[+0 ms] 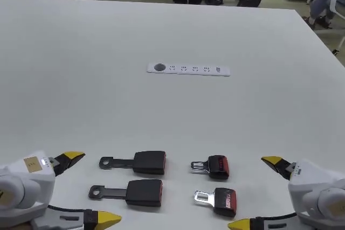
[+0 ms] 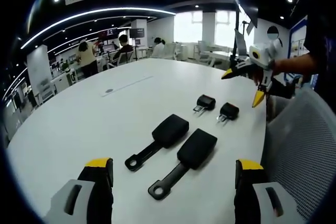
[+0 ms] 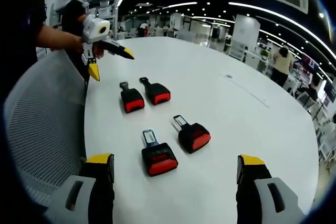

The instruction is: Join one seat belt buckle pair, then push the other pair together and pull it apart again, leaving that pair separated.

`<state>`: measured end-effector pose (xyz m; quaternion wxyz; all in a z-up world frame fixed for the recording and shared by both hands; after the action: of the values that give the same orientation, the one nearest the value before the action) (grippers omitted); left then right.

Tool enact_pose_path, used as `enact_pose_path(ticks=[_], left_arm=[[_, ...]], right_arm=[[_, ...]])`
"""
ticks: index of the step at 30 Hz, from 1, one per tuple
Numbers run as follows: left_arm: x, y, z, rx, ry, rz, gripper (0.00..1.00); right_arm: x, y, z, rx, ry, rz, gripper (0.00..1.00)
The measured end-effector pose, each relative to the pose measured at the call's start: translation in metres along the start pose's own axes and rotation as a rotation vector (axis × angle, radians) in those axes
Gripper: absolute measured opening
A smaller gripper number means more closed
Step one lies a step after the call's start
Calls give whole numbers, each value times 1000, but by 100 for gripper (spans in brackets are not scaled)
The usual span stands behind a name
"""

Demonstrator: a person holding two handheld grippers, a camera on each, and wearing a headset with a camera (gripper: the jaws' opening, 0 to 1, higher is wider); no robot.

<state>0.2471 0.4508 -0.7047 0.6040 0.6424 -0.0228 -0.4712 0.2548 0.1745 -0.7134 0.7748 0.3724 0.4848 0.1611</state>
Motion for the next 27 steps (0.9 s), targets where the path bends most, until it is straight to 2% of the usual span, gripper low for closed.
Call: enact_pose_path(ticks=[10, 16, 24, 27], left_arm=[[2, 1, -3, 9, -8, -8, 98], [4, 0, -4, 26, -24, -26, 96], [8, 7, 3, 50, -48, -51, 92], [10, 8, 7, 73, -67, -76, 90]], right_arm=[[-1, 0, 1, 0, 10, -3, 99], [-2, 0, 3, -3, 16, -7, 99], [-4, -3, 5, -20, 35, -19, 97], [-3, -3, 5, -34, 47, -25, 95]])
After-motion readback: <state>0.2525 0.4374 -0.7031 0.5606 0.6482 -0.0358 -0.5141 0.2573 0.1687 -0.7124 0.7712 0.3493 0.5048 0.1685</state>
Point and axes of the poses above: the centre of the closed fingertips' face, and the gripper's own axes: x roughly forward along the fingers, z roughly to its right, y roughly out of its top, the point moved 1 cm from there along -x, roughly backward along the fingers, and after that the axes turned 12 degrees about -x, right-handed, at the moved point
